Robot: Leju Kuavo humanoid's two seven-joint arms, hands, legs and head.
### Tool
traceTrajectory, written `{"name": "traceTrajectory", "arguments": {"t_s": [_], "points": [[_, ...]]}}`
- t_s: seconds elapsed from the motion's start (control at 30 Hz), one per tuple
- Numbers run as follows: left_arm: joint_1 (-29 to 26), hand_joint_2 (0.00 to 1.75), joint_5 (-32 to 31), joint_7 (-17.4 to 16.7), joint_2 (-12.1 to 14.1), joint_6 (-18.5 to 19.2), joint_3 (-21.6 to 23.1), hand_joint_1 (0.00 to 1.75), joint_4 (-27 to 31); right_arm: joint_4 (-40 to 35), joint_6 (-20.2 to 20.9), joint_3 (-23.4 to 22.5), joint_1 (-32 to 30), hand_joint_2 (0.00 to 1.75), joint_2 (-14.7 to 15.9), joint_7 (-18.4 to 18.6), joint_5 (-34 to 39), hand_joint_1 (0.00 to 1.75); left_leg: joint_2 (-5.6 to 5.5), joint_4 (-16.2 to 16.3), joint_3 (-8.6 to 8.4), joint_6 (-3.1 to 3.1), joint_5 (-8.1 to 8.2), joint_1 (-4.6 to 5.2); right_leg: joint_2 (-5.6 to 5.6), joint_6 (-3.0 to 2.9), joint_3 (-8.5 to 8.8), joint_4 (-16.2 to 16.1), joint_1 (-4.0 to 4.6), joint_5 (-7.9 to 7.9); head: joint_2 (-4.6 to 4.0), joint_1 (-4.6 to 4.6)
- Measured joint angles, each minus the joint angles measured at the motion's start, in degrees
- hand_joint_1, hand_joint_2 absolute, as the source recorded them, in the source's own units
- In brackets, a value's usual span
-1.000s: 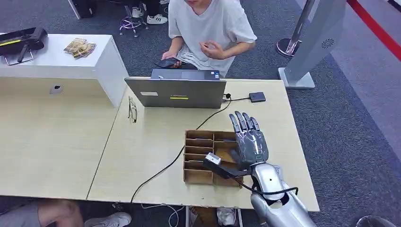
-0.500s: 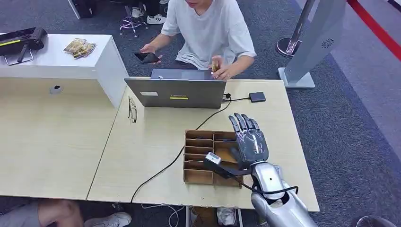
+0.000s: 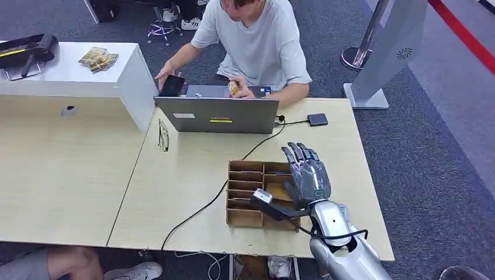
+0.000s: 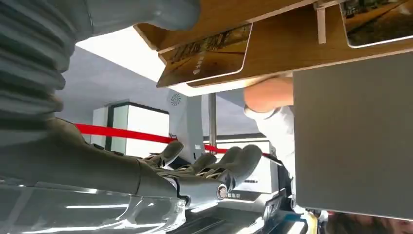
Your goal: Pass the card to the sensor for recognition and then transmit it.
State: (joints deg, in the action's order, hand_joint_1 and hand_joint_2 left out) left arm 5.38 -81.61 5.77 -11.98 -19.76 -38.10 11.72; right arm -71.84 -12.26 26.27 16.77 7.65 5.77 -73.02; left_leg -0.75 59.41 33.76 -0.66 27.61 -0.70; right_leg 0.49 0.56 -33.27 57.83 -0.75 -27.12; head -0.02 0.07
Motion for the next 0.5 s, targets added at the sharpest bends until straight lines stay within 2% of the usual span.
{"name": "traceTrajectory", "arguments": {"t_s": [0.17, 0.23, 0.3, 0.4, 0.5], "points": [[0.00, 0.00, 0.04, 0.00, 0.00, -0.09, 0.00, 0.00, 0.00, 0.00, 0.33, 0.09, 0.18, 1.75, 0.04, 0.02, 0.09, 0.54, 0.00, 0.00, 0.00, 0.00, 0.00, 0.00, 0.00, 0.00, 0.00, 0.00, 0.00, 0.00, 0.00, 0.00], [-0.01, 0.00, 0.11, 0.00, 0.00, -0.11, 0.00, 0.00, 0.00, 0.00, 0.33, 0.11, 0.18, 1.75, 0.04, 0.02, 0.20, 0.65, 0.00, 0.00, 0.00, 0.00, 0.00, 0.00, 0.00, 0.00, 0.00, 0.00, 0.00, 0.00, 0.00, 0.00], [-0.02, 0.00, 0.18, 0.00, 0.00, -0.13, 0.00, 0.00, 0.00, 0.00, 0.33, 0.15, 0.18, 1.75, 0.04, 0.02, 0.26, 0.58, 0.00, 0.00, 0.00, 0.00, 0.00, 0.00, 0.00, 0.00, 0.00, 0.00, 0.00, 0.00, 0.00, 0.00], [-0.03, 0.00, 0.20, 0.00, 0.00, -0.15, 0.00, 0.00, 0.00, 0.00, 0.33, 0.22, 0.18, 1.75, 0.07, 0.02, 0.35, 0.63, 0.00, 0.00, 0.00, 0.00, 0.00, 0.00, 0.00, 0.00, 0.00, 0.00, 0.00, 0.00, 0.00, 0.00], [-0.03, 0.00, 0.26, 0.00, -0.02, -0.20, 0.00, 0.00, 0.00, 0.00, 0.33, 0.26, 0.18, 1.75, 0.07, 0.02, 0.37, 0.59, 0.00, 0.00, 0.00, 0.00, 0.00, 0.00, 0.00, 0.00, 0.00, 0.00, 0.00, 0.00, 0.00, 0.00]]}}
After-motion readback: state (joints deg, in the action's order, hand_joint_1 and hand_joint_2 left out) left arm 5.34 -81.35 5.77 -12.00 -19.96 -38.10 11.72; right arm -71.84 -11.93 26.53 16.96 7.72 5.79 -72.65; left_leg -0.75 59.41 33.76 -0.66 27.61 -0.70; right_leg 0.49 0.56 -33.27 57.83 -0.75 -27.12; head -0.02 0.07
